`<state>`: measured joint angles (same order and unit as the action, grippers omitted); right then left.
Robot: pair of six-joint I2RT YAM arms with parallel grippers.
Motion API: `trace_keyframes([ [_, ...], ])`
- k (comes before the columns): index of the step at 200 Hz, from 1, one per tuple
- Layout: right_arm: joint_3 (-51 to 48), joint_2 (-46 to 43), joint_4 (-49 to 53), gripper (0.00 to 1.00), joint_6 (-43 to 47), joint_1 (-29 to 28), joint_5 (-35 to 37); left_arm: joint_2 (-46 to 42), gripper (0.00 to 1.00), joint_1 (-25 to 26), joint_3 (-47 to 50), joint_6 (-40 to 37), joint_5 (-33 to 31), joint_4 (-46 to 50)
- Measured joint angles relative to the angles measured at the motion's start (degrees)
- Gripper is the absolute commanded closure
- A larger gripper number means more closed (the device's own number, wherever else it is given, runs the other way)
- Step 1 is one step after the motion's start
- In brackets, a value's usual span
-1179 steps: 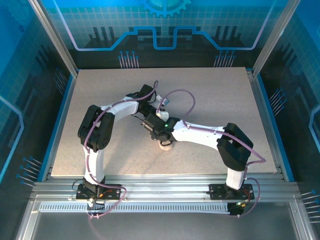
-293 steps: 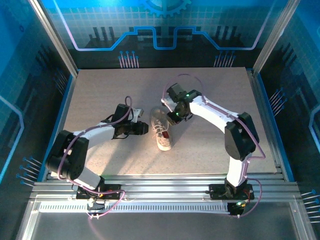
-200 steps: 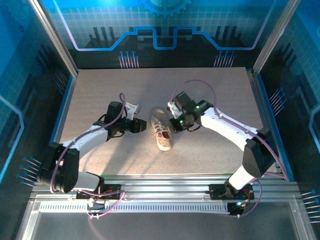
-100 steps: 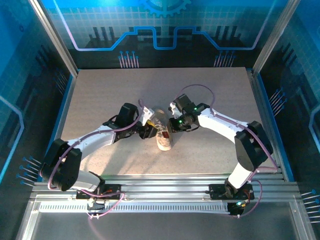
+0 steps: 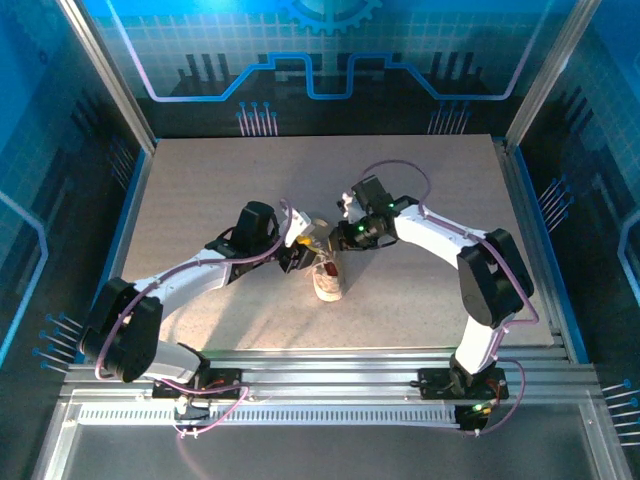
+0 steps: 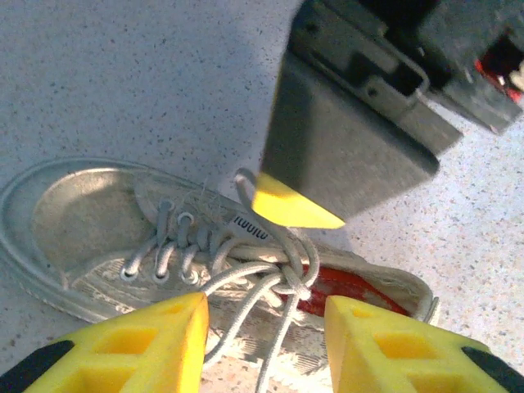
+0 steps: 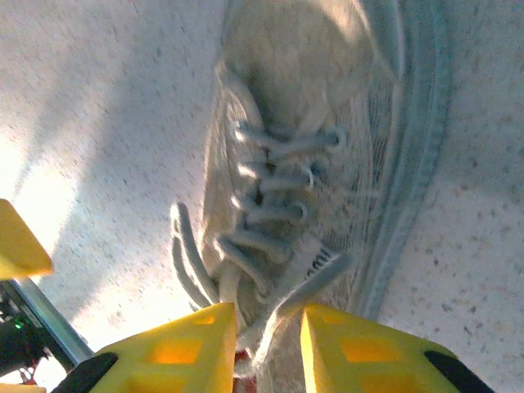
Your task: Tie the shoes
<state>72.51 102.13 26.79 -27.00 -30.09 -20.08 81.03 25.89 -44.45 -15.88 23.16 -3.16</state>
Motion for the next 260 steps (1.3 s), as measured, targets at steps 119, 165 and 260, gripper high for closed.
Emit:
trace_keyframes([
  [119,1.11,0.61,-2.23,0.73,-3.54,5.86,-3.78,8.17,0.5,9.33,-2.95,-27.39,-8.11,-0.79],
  [165,-0.83,-1.64,-1.95,0.73,-4.11,8.68,-2.64,12.24,0.62,10.14,-4.07,-31.56,-14.91,-1.88],
  [260,-9.29,-10.95,0.2,0.74,-4.11,5.86,0.74,14.43,1.0,2.91,-14.82,-24.04,-4.96,9.42],
])
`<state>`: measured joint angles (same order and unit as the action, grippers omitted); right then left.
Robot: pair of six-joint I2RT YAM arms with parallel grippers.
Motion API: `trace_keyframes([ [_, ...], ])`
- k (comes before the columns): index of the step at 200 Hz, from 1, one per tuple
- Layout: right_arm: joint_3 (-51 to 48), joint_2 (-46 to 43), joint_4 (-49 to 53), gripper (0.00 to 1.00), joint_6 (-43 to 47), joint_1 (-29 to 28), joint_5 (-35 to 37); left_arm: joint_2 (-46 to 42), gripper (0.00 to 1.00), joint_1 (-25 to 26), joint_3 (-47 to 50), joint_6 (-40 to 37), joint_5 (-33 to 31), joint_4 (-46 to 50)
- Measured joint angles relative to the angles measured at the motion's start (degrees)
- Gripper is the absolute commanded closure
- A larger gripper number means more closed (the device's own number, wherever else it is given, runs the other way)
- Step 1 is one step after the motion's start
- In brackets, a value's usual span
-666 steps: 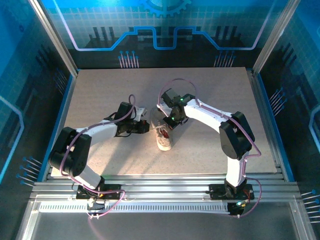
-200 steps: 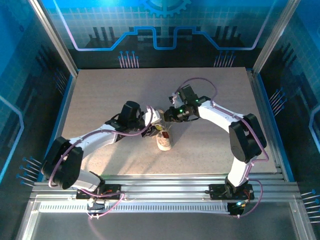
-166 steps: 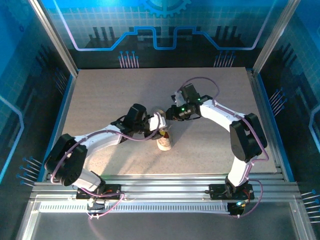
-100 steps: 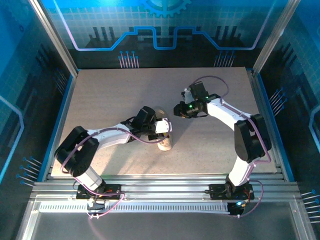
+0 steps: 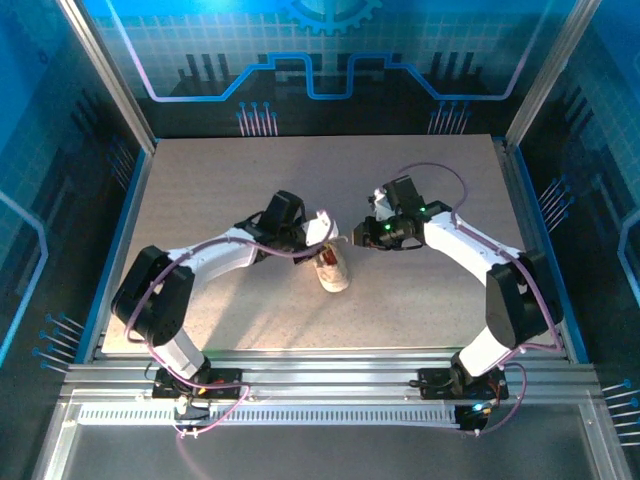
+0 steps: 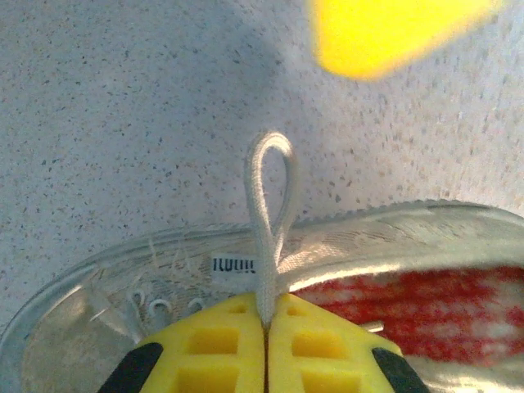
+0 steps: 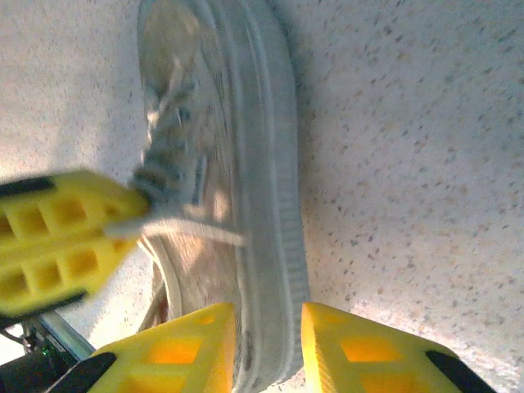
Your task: Tie the shoes
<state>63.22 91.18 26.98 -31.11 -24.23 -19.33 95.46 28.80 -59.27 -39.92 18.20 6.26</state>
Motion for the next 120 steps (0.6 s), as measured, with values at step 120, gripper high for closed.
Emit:
trace_keyframes([
  [120,0.63,0.98,-9.62,0.81,3.82,-10.97,7.02,13.42,1.0,-6.21,-15.85,12.04,20.57,17.35],
])
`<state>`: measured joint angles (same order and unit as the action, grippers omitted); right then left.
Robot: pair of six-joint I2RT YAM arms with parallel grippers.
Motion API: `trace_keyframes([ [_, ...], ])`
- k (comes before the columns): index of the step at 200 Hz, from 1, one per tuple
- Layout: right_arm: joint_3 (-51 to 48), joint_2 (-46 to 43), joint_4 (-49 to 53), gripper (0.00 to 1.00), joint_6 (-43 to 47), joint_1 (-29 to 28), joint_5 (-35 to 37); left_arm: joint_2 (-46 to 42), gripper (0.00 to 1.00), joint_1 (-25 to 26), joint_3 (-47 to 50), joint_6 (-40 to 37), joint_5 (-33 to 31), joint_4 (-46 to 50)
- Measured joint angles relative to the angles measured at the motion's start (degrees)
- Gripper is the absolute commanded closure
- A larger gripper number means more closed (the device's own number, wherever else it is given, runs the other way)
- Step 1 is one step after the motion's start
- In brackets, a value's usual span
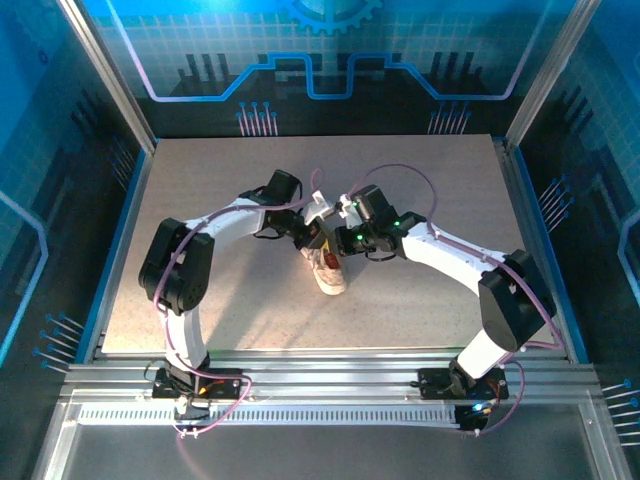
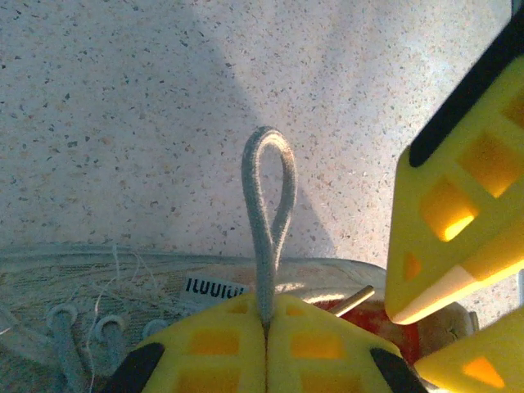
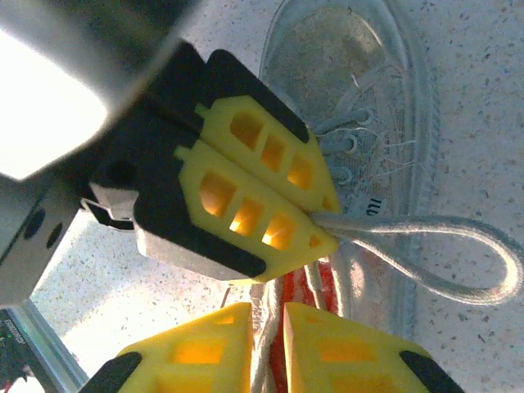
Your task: Tie the shoes
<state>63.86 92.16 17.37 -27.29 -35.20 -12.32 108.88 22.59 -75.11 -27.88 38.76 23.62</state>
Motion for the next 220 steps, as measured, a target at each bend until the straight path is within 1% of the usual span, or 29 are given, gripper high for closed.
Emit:
trace_keyframes([
  [23,-0.22,0.0,-0.42,0.76,0.98,0.0,0.37,1.44,1.0,-0.7,-2.1,1.03,1.7,2.71],
  [70,-0.57,0.02,-0.59,0.75,3.69,0.92,0.76,4.55,1.0,-1.22,-5.18,2.1,4.72,6.38],
  [108,-1.49,0.52,-1.27,0.71,6.67,2.27,-0.13,5.49,1.0,-1.53,-6.64,2.84,6.27,8.39],
  [163,-2.03,3.48,-2.01,0.7,12.24,4.33,-3.72,7.1,1.0,-1.7,-8.11,5.35,7.23,9.79],
  [201,-1.57,5.42,-1.55,0.69,15.41,5.2,-6.14,7.43,1.0,-1.77,-8.63,5.51,7.56,10.45],
  [212,-1.11,6.25,-1.38,0.7,16.04,5.4,-6.64,7.43,1.0,-1.77,-8.81,5.51,7.58,10.64],
  [220,-1.03,6.6,-1.38,0.74,16.37,5.55,-6.91,7.43,1.0,-1.77,-8.87,5.53,7.58,10.67],
])
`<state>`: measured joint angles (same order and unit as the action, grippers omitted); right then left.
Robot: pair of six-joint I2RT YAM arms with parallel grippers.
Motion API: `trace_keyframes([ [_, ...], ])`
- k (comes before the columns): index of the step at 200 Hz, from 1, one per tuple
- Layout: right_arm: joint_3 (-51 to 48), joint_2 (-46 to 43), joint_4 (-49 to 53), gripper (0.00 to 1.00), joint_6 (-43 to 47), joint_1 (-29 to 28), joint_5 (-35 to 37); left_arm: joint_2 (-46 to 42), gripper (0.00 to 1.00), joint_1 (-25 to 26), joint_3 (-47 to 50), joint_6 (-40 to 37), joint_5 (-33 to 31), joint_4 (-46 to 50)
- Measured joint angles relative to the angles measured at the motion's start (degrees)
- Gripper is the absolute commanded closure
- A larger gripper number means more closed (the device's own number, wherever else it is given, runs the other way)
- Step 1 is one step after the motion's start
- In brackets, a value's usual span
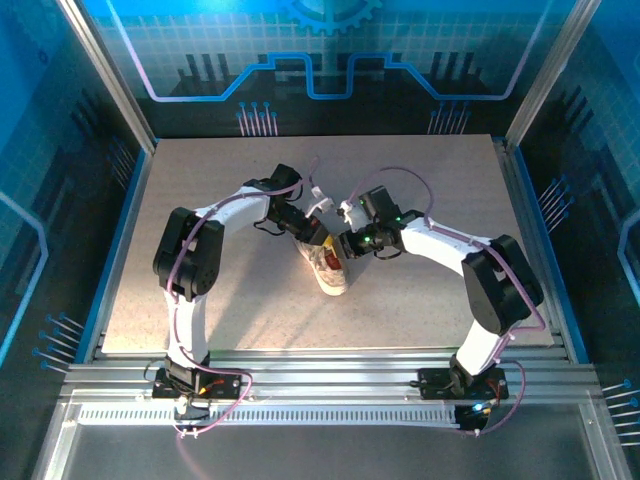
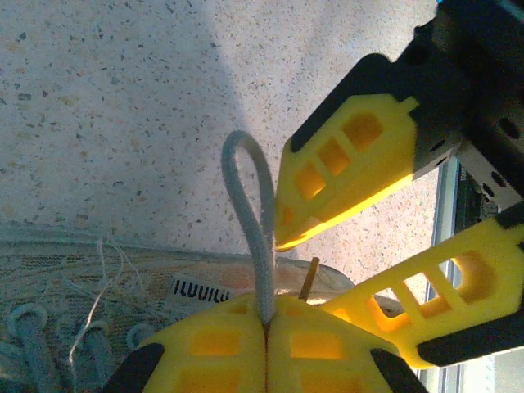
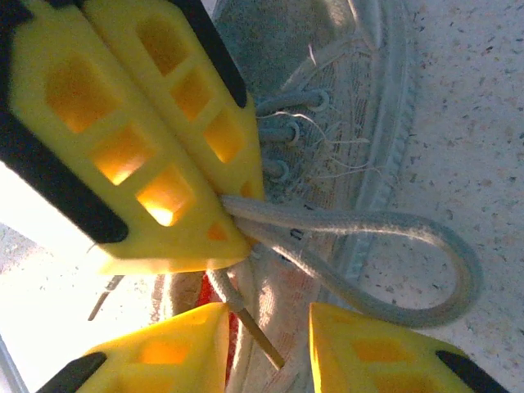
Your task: Tie the shoes
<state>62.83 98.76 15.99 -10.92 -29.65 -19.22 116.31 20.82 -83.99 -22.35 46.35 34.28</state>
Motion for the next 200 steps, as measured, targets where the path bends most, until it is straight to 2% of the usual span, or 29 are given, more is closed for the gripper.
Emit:
trace_keyframes([
  [14,0.0,0.24,0.02,0.87,0.42,0.22,-0.76,0.04,1.0,0.0,-0.04,-0.02,-0.02,0.09],
  [27,0.02,0.24,-0.22,1.0,0.57,0.31,-1.44,0.11,0.92,0.02,-0.09,0.0,-0.02,0.13],
  [40,0.02,0.24,-0.33,1.0,0.52,0.5,-2.19,0.11,0.79,0.02,-0.09,0.2,-0.04,0.17],
  [63,-0.09,0.24,-0.83,1.0,0.48,1.51,-2.54,0.11,0.65,0.02,-0.07,1.03,-0.02,-0.11],
  [112,-2.58,0.07,-1.44,1.0,-0.24,3.21,-2.91,-5.16,0.53,-0.33,5.53,4.63,-0.42,-5.46],
  [137,-2.62,0.07,-1.49,1.0,-0.55,3.21,-3.37,-10.88,0.52,-1.27,10.47,7.87,-1.25,-10.54],
  [153,-2.62,0.07,-1.49,0.89,-0.85,3.21,-3.85,-15.08,0.52,-2.23,14.21,10.45,-2.25,-14.4],
  [170,-2.69,0.07,-1.49,0.82,-1.22,3.21,-3.76,-19.47,0.51,-3.48,19.1,13.66,-3.85,-19.08],
  [185,-2.82,0.07,-1.25,0.67,-2.16,3.28,-3.1,-22.84,0.51,-4.7,23.8,17.88,-5.55,-23.45],
  [200,-3.08,-0.17,-0.61,0.62,-3.28,3.67,-1.64,-25.2,0.51,-5.79,27.87,23.12,-7.74,-26.95],
])
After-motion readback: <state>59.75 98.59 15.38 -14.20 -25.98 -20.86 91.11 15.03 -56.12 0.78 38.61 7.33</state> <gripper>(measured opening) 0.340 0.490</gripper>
